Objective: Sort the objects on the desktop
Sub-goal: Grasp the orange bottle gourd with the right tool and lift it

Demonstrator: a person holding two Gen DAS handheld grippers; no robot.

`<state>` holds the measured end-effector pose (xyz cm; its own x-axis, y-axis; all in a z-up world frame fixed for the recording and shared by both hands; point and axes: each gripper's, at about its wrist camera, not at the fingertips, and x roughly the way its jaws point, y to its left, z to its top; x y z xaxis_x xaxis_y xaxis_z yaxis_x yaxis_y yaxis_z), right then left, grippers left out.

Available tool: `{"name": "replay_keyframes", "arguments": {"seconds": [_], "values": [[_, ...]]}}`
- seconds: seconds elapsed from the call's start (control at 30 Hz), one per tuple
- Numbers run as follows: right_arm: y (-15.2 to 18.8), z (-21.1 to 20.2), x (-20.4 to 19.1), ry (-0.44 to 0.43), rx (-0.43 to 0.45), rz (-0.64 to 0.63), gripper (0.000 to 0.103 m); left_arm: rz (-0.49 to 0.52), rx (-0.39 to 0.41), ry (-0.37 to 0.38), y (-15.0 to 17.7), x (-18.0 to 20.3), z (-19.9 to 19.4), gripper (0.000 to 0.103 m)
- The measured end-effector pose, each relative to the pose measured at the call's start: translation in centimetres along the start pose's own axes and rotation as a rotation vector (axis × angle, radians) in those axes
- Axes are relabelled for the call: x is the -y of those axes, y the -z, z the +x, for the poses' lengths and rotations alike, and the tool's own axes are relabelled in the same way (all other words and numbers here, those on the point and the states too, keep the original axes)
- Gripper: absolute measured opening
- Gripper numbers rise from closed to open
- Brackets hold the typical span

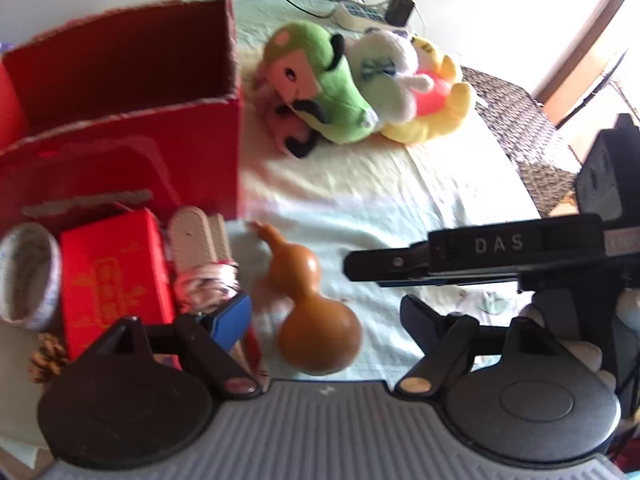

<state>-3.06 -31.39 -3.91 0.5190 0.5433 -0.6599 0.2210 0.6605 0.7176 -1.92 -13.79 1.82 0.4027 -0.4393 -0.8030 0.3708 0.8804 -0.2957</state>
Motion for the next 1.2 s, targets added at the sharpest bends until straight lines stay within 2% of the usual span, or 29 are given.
{"name": "replay_keyframes", "arguments": {"seconds": [0.13,0.27,0.47,0.57,0.67,0.73,0.97,1.2], "values": [[-0.4,0.6,1.7,-0.105,-0.065,0.067,0.044,-0.053,-0.043,0.092,0.1,0.1,0.2,0.072],[-0.7,0.9,2.4,-0.155,-0.090,0.102,0.044,-0.093,-0.118,0.052,-0.3,-2.3,4.8,0.071],[-0.6,1.4,2.2,-0.147,-0.124,0.069,0.042,-0.145,-0.168,0.041,-0.4,-3.7,6.4,0.068],[-0.6,1.8,2.3,-0.145,-0.141,0.059,0.039,-0.144,-0.189,0.027,-0.4,-4.0,7.3,0.053],[-0.8,2.1,2.8,-0.130,-0.152,0.069,0.037,-0.153,-0.197,0.045,-0.6,-4.0,7.9,0.052],[-1.1,2.2,3.6,-0.126,-0.152,0.091,0.033,-0.142,-0.189,0.042,-0.8,-3.8,7.9,0.052],[-2.2,-0.1,6.3,-0.113,-0.137,0.132,0.029,-0.093,-0.189,0.086,-1.3,-2.6,8.3,0.051],[-2.8,-5.2,6.8,-0.138,-0.022,0.161,0.028,0.022,-0.141,0.161,-3.4,0.8,6.7,0.050]]}}
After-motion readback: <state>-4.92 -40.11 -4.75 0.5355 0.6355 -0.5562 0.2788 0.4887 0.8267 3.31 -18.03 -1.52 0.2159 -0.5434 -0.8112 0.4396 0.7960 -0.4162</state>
